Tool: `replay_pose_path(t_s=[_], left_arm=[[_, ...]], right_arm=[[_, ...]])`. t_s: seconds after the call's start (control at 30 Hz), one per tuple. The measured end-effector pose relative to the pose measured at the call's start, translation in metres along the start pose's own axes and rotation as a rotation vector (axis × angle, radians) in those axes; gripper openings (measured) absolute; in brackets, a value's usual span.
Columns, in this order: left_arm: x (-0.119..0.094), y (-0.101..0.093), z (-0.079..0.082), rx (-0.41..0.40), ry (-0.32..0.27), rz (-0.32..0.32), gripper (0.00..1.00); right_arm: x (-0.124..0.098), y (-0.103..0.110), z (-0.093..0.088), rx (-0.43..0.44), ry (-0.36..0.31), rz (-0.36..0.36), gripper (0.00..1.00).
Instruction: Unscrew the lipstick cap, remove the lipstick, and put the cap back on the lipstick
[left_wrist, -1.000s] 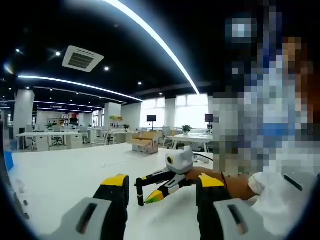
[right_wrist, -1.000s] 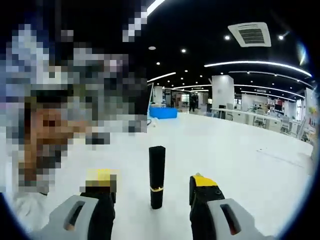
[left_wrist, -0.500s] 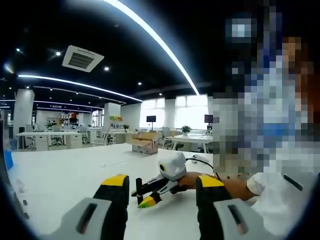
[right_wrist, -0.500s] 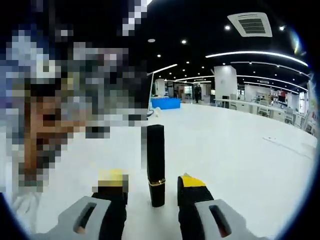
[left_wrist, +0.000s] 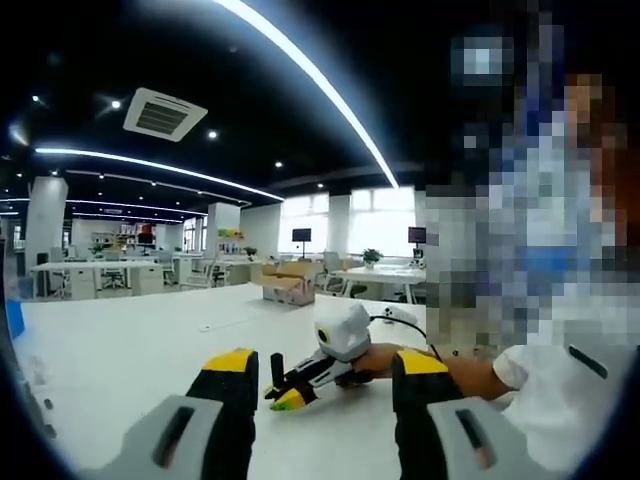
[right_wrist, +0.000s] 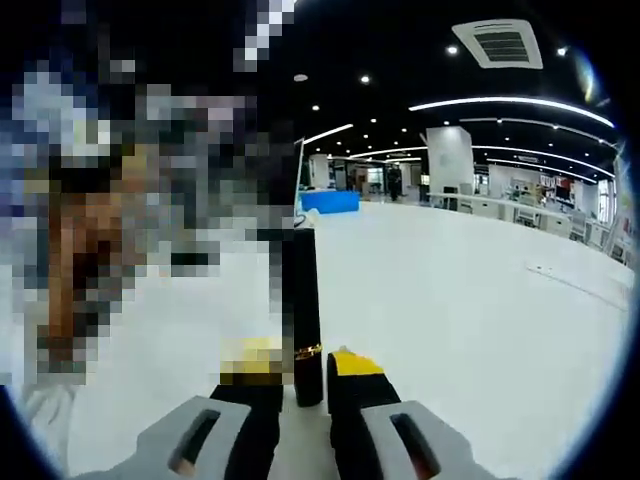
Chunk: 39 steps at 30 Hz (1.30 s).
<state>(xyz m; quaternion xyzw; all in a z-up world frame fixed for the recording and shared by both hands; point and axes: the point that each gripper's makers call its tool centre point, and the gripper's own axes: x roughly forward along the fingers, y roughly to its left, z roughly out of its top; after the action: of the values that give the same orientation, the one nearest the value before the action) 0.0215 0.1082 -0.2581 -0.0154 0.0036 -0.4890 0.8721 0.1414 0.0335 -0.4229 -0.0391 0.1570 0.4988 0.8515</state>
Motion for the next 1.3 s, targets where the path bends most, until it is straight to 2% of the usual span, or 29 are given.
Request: replay_pose_path(t_s=[0.13,0.5,0.93,1.3], left_arm=[[0.001,0.0,-0.001,-0.001,0.004,0.001,0.55],[0.0,0.002,-0.002,-0.001,0.005,0.005,0.55],[0.001,0.003,-0.002,-0.006,0.005,0.004,0.55],[0.003,0.0,-0.002,-0.007,0.005,-0.004,0.55]], right_arm=[[-0.001,0.003,-0.001,-0.001,0.0,-0.001,0.13],[-0.001,0.002,0.0,-0.02,-0.004,-0.001,0.11],[-0.002,0.012,-0.001,-0.046,0.005,0.007,0.11],[-0.014,0.024,0.011,-0.061,-0.008,0.002,0.11]])
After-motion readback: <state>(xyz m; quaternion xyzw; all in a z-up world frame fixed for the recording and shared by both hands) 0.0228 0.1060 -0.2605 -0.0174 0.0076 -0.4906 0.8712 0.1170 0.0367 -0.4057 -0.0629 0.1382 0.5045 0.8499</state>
